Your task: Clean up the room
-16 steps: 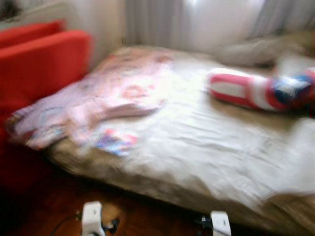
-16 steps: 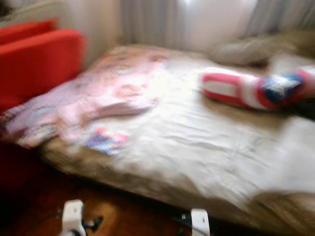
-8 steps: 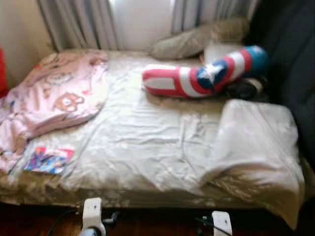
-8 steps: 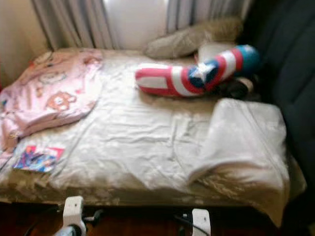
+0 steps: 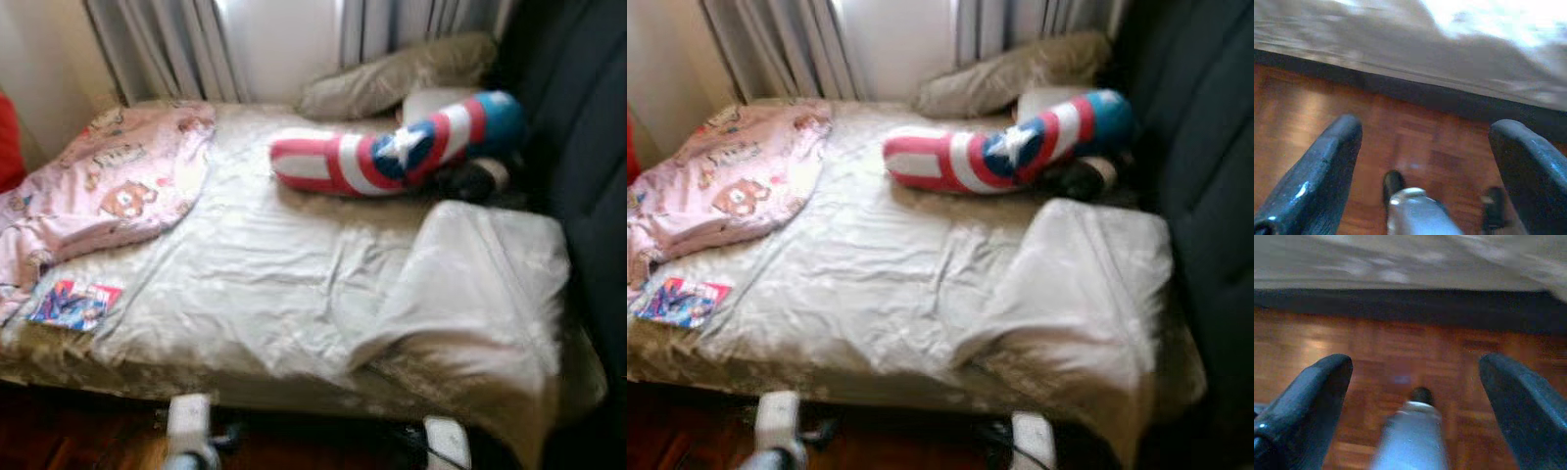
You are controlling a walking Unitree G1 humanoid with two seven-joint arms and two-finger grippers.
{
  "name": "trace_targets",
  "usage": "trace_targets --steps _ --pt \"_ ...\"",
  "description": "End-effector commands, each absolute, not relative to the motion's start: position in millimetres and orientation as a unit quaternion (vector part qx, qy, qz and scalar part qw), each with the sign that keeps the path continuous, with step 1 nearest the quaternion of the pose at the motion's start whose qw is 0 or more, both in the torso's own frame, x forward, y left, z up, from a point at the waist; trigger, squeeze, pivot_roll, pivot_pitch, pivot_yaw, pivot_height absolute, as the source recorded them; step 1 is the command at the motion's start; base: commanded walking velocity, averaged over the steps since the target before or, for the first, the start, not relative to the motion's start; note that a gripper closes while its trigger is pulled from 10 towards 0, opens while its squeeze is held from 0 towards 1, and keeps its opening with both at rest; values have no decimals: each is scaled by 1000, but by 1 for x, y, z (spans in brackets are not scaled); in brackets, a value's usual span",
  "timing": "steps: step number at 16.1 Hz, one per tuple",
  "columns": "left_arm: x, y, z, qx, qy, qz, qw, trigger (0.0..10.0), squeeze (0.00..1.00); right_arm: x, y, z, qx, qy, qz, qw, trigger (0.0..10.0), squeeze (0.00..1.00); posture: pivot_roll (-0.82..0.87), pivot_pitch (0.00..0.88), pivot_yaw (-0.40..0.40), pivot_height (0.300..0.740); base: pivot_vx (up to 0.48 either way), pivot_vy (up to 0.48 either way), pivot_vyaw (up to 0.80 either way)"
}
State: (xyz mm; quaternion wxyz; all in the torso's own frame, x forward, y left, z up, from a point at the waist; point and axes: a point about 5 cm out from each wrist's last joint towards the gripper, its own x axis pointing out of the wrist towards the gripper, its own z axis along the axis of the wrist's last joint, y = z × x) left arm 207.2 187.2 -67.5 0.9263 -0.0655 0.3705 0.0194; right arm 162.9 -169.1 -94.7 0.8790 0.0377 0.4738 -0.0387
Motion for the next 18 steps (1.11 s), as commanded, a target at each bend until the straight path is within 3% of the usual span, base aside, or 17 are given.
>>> trace_targets --steps 1,3,14,18 --pt "206 197 -67 -53 373 27 926 10000 0 169 -162 -93 43 467 -33 883 10000 0 -6 0 21 740 0 -371 0" --pt "206 196 -67 -52 373 25 926 10000 0 168 -162 -93 42 467 -33 883 10000 0 -5 0 15 740 0 -358 0" --pt "202 198 -69 -60 379 38 923 10000 0 167 -164 -93 36 469 -26 882 10000 0 10 0 2 740 0 0 0" --pt "205 199 -68 -56 377 43 923 10000 0 169 -165 -92 34 469 -27 882 10000 0 14 0 0 740 177 0 0"
